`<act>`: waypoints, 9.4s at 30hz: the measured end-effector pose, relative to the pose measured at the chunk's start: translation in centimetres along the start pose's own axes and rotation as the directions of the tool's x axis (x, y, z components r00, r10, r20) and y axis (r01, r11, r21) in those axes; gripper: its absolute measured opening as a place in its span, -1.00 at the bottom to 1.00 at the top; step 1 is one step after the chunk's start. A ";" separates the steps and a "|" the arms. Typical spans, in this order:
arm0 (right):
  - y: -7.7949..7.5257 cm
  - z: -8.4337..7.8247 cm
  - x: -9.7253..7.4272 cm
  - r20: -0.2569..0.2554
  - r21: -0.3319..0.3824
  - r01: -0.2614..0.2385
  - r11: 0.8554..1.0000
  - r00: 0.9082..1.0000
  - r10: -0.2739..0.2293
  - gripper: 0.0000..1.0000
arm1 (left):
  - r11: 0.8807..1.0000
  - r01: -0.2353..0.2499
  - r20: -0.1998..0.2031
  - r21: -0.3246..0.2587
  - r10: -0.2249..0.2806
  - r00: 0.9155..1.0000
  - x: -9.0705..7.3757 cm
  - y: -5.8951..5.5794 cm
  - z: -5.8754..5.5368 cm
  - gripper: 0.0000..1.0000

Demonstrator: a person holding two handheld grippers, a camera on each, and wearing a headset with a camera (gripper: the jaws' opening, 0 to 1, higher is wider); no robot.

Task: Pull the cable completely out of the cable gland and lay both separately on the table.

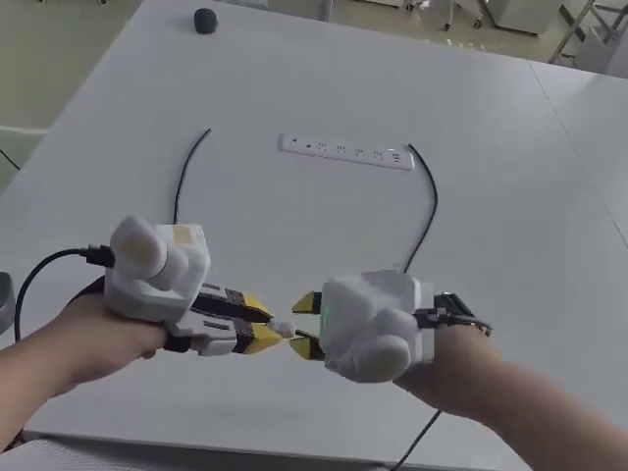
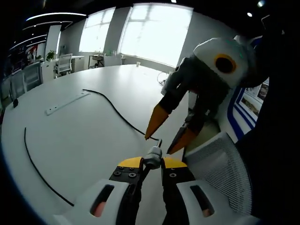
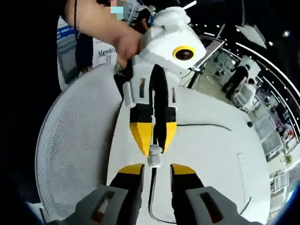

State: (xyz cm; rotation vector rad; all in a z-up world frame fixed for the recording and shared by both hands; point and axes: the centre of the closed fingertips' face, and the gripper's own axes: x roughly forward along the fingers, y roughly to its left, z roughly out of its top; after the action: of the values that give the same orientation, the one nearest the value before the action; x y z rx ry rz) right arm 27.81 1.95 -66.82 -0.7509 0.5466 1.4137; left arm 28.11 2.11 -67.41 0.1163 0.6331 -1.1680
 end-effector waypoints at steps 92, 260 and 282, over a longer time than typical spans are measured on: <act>2.8 -0.7 0.2 -0.102 -0.161 0.007 0.987 0.995 -0.023 -0.84 | 0.997 0.027 0.078 0.075 -0.033 0.996 0.0 -2.8 0.4 -0.70; 0.3 -0.7 0.2 -0.066 0.130 0.308 0.943 0.951 -0.301 -1.00 | 0.999 0.005 0.092 0.041 -0.008 0.996 -1.6 -1.0 0.9 -0.71; 0.2 -2.3 -0.1 -0.064 0.281 0.298 0.912 0.954 -0.292 -1.00 | 0.999 -0.004 0.087 0.037 0.001 0.996 -1.4 -1.1 0.9 -0.71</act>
State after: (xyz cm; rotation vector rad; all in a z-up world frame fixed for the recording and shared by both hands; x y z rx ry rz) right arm 27.80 0.21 -68.30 -0.5843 0.6123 1.0192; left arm 27.20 2.46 -65.68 0.0970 0.5350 -1.1764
